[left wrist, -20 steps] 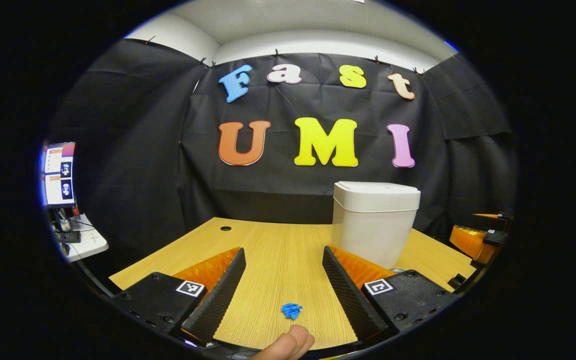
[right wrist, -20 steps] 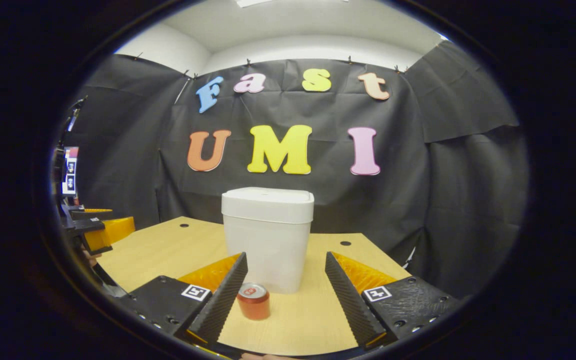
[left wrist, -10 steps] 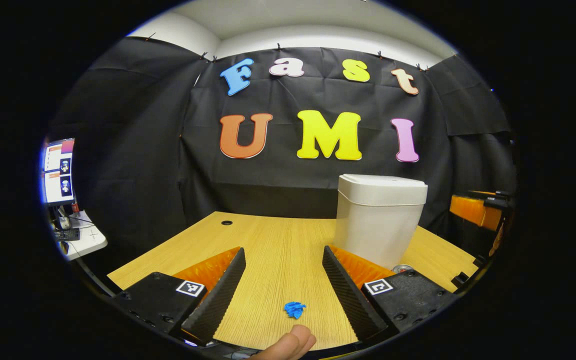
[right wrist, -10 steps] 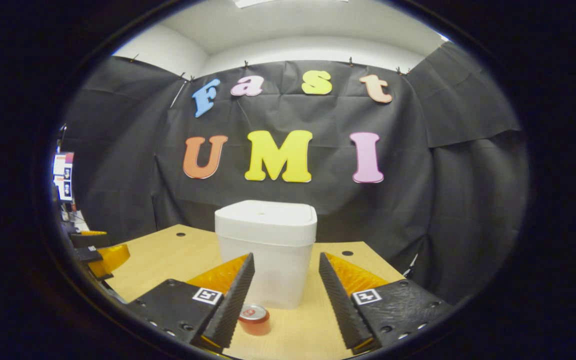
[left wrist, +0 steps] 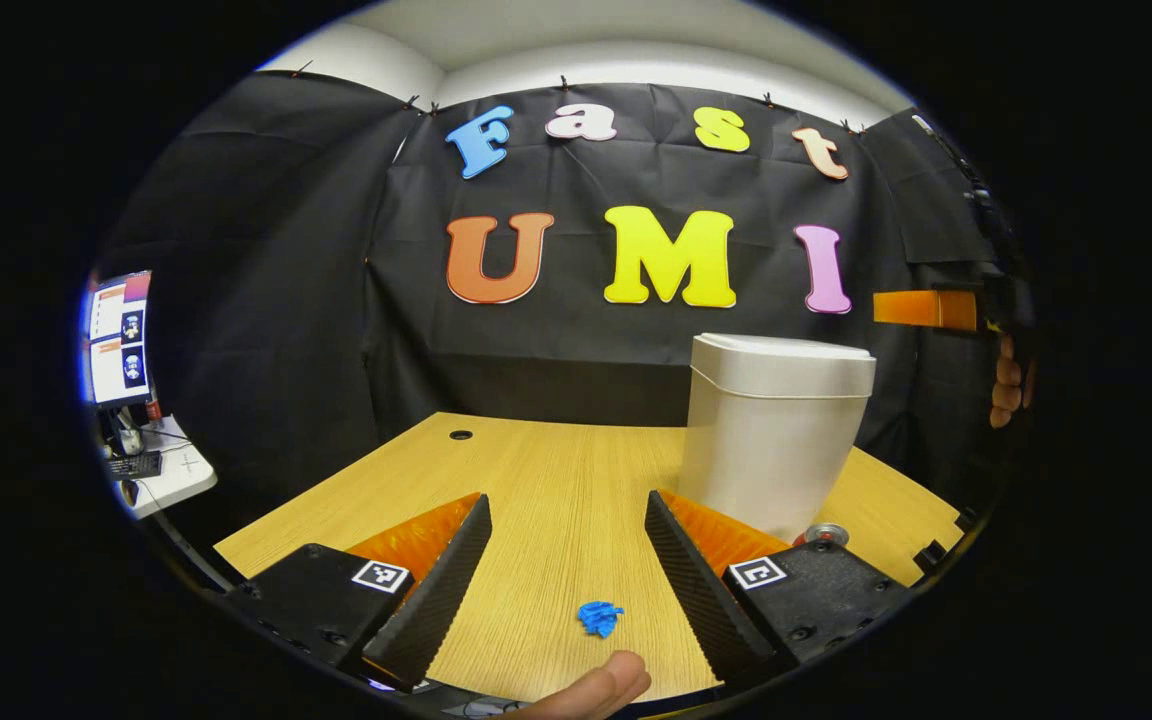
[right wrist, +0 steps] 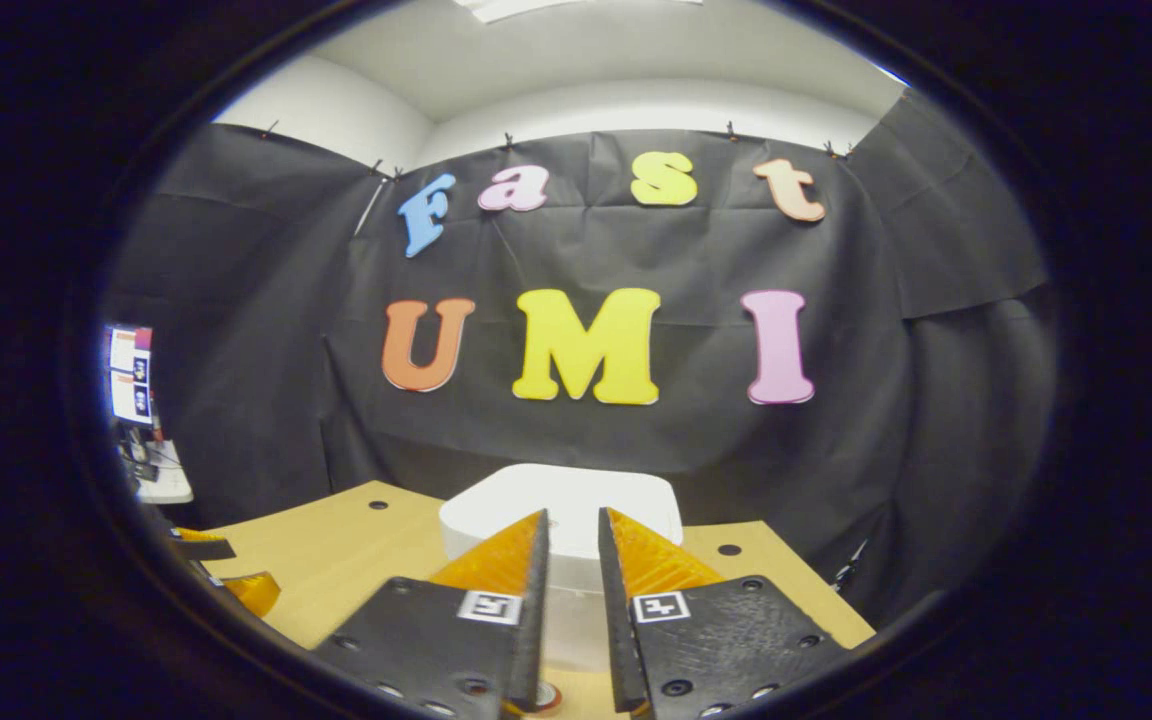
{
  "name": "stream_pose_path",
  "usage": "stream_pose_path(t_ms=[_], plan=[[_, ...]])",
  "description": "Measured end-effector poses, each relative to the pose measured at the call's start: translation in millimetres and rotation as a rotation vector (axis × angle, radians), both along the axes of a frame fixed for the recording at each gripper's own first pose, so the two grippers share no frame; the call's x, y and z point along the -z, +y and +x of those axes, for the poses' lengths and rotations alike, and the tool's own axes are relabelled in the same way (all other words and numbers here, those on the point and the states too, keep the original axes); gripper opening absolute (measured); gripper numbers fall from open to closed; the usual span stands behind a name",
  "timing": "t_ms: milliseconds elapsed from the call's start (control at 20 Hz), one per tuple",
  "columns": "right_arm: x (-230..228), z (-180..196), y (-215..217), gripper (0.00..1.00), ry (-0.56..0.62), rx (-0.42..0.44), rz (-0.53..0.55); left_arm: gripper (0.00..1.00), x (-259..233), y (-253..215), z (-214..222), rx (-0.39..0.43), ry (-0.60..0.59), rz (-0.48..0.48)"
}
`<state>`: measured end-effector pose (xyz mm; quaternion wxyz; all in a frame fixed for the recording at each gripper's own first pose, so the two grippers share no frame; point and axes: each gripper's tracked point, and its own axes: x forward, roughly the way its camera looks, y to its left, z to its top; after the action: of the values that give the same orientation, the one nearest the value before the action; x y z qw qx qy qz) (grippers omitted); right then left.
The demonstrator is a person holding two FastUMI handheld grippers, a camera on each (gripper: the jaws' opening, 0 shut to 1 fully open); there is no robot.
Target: Press the lid of the desktop garbage bin to open it, pick up the crumpled paper on the desktop and throw it into the bin, then pick up the pop can on the desktop and drop it into the bin, and finally close the garbage bin lid.
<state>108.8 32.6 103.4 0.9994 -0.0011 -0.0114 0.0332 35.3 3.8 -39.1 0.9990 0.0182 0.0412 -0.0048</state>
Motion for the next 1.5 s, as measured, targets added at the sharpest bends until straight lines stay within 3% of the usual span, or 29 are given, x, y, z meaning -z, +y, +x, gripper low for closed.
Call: stream_pose_path(t_ms=[50,150,550,900,1100,1300,1500], plan=[[-1,7,11,0.08,0.019,-0.036,0.019,1.0,2,1,1,0.0,0.006,-0.004],[-3,24,18,0.01,0.051,-0.044,0.014,1.0,4,3,1,-0.001,0.011,-0.007],[28,73,27,0.0,0.221,-0.008,0.023,1.0,13,14,9,-0.019,0.045,-0.029],[42,82,23,0.01,0.307,0.06,0.054,1.0,16,9,10,0.0,0.06,-0.035],[34,56,19,0.01,0.233,0.083,-0.026,1.0,18,13,11,0.0,0.066,-0.031],[23,38,27,0.0,0.139,0.045,-0.008,1.0,20,19,12,-0.018,0.078,-0.046],[34,58,31,0.0,0.215,0.027,0.024,1.0,20,18,13,-0.013,0.081,-0.047]])
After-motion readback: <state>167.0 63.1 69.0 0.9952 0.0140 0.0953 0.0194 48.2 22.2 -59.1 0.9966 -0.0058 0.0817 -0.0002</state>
